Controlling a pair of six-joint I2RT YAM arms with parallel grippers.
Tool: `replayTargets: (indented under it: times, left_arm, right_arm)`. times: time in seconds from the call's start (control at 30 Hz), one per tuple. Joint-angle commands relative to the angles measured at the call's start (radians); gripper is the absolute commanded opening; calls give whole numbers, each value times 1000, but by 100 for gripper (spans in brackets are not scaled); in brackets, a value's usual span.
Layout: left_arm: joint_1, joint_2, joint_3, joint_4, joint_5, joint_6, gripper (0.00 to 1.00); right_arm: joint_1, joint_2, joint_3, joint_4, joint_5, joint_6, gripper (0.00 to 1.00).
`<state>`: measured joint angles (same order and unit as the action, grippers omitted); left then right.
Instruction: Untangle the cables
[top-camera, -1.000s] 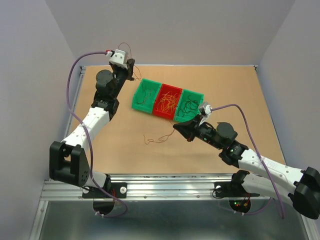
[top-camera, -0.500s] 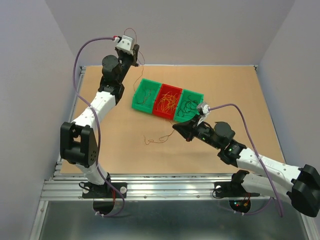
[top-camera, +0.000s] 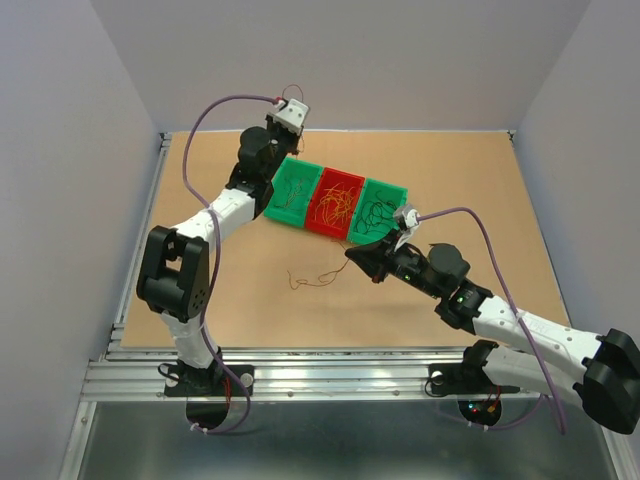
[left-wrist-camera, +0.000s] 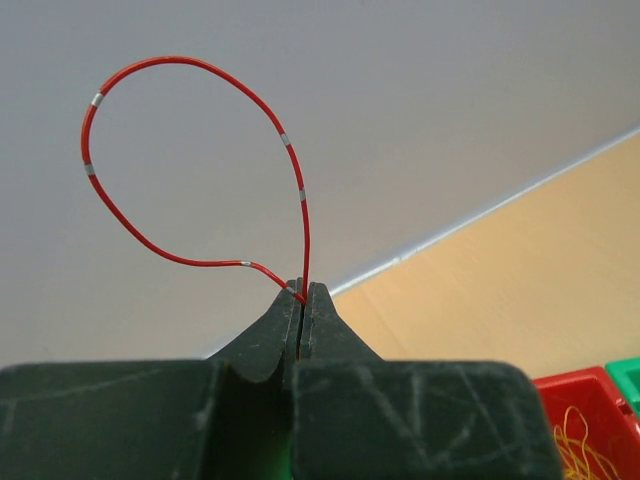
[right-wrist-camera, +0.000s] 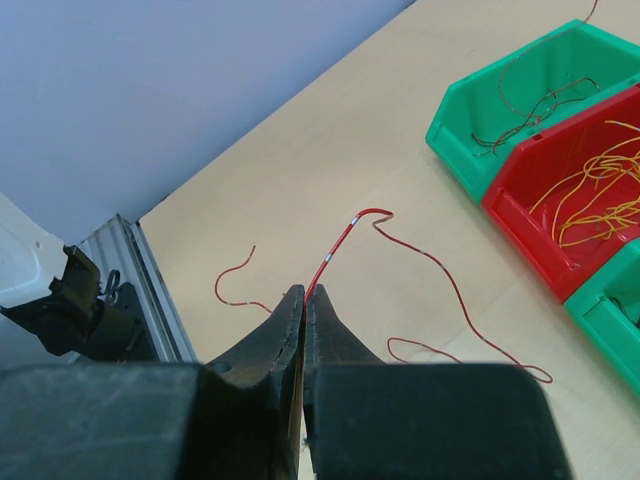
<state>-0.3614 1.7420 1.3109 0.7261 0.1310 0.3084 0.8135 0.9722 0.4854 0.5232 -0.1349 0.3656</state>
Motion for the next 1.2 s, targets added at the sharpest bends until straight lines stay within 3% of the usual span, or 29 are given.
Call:
replayTargets:
  times: [0.0, 0.3, 0.47, 0.57, 0.77, 0.9, 1.0, 1.17]
  left_arm:
    - [-28, 4, -39, 116, -85, 119, 0]
    - [-63, -53, -237, 211, -110, 135, 0]
    - [-63, -44, -357, 263, -15, 55, 0]
    - [-63, -3, -336, 222, 13, 55, 0]
    - [-76, 71, -178, -91, -34, 52, 0]
    - [-126, 151, -78, -287, -198, 60, 0]
    - [-128, 206, 59, -489, -211, 40, 0]
    - [-126, 203, 85, -602, -211, 18, 0]
  right_arm:
    - [9, -13, 55, 23, 14, 3, 1]
    - [9, -18, 53, 18, 14, 3, 0]
    - [10, -24, 50, 20, 17, 3, 1]
    - [10, -18, 51, 20, 17, 3, 0]
    - [10, -27, 48, 20, 14, 4, 1]
    - [10, -38, 48, 20, 14, 9, 1]
    - [10, -43, 47, 17, 11, 10, 1]
    - [10, -59, 45, 14, 12, 10, 1]
